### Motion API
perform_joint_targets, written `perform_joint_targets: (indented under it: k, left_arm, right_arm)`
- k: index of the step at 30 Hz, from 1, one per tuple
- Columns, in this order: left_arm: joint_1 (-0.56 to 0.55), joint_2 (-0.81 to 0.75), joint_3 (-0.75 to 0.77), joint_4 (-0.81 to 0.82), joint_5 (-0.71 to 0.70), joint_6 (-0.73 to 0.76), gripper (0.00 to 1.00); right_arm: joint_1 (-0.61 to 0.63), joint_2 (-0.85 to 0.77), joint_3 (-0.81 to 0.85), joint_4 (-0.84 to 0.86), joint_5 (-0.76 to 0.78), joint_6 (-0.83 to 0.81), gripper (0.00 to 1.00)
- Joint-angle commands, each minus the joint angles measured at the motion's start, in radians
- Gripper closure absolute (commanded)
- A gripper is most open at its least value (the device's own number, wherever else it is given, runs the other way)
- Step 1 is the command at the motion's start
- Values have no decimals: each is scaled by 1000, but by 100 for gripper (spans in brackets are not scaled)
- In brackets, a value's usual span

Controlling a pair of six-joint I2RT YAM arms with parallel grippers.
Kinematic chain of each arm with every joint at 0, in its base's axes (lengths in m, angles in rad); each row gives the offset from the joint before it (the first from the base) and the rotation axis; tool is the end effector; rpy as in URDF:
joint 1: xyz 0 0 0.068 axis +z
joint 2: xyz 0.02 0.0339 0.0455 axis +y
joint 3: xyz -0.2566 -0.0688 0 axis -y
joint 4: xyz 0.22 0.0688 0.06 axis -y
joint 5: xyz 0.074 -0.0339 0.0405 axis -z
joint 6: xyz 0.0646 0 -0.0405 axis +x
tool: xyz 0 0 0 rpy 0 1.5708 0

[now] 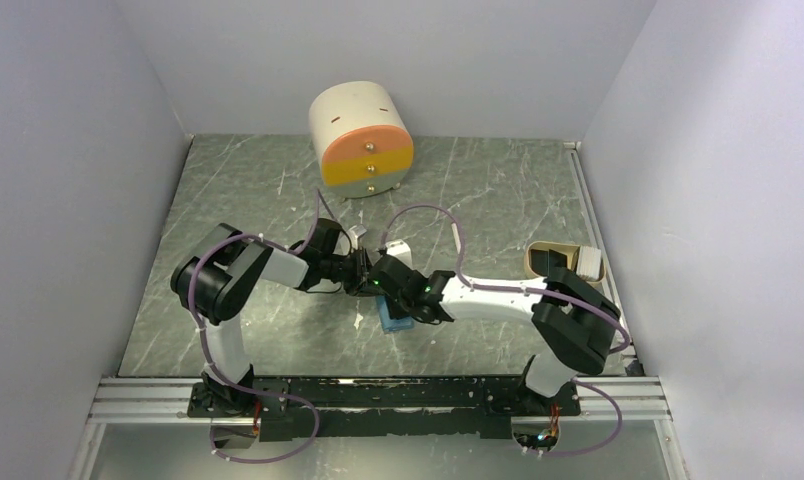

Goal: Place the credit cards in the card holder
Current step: Close the card holder at the center of the board.

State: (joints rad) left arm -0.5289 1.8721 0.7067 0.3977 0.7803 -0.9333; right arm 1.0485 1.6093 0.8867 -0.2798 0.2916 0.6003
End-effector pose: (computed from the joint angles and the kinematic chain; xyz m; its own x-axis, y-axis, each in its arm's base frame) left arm 0.2571 -0.2029 0.0968 -0.9962 -0.0793 -0.0356 -0.0083 0.4948 -0.8690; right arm 0.1696 0.2574 0.1549 -0.7722 -0.2570 -0.5810 -0.3838 0.9175 0.1041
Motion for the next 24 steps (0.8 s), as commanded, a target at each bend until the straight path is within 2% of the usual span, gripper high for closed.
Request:
perform_joint_targets:
  k: [1,10,16,20,24]
  left_arm:
    - [-13,40,-18,-47,-39,42,85]
    - [-14,39,-24,-37,-37,37,85]
    - [-15,38,-30,-12,-22,29,85]
    - [-21,33,-32,-3,-13,23,85]
    - [-24,36,-27,2,-7,21,85]
  right_arm:
    - [-16,-62,-33,9,-51,26,78]
    - [-38,-169,-70,-27,33,63,80]
    - [-59,-130,-56,-73,91,74,77]
    - [-87,-128,-89,-30,59,81,77]
    - [-130,-142,-150,88,-42,83,77]
